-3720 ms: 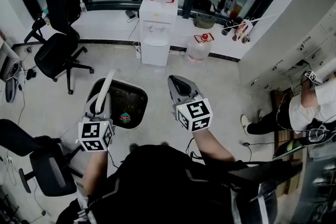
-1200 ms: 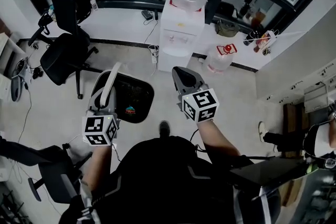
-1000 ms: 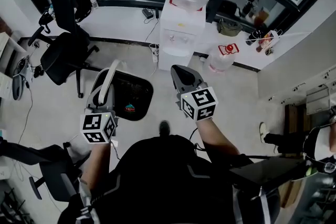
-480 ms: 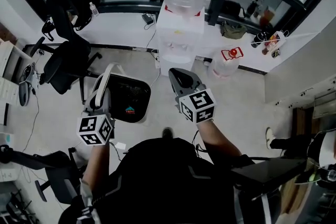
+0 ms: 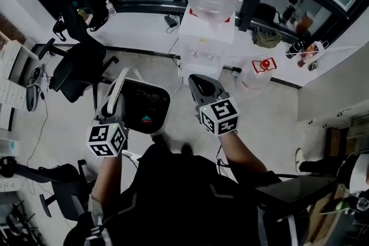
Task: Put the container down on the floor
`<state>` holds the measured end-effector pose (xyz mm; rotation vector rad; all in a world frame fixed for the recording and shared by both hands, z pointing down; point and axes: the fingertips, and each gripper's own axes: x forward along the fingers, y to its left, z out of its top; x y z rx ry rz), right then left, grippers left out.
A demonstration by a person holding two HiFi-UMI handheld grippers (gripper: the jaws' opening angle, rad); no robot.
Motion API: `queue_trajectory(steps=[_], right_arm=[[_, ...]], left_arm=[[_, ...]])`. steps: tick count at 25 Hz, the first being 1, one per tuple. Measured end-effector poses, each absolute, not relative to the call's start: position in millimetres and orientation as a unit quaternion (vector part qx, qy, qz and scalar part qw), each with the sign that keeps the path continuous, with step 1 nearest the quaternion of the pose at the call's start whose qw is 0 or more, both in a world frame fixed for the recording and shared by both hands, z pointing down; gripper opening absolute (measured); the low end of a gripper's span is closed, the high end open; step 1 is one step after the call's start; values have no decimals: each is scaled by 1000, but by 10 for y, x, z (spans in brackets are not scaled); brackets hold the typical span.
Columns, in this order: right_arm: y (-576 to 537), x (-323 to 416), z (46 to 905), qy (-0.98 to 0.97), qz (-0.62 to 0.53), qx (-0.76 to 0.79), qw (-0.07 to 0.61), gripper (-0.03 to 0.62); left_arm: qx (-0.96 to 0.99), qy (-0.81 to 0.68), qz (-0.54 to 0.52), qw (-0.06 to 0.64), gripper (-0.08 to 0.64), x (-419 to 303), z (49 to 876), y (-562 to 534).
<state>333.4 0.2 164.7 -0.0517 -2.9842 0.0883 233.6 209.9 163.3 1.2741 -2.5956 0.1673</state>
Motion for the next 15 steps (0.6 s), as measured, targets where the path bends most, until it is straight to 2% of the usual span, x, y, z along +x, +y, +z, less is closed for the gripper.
queue_trajectory(steps=[15], right_arm=[[-322, 2270, 1618, -995, -3, -2, 95, 9]], left_arm=[[468, -875, 40, 118, 31, 1208, 1787, 1580]])
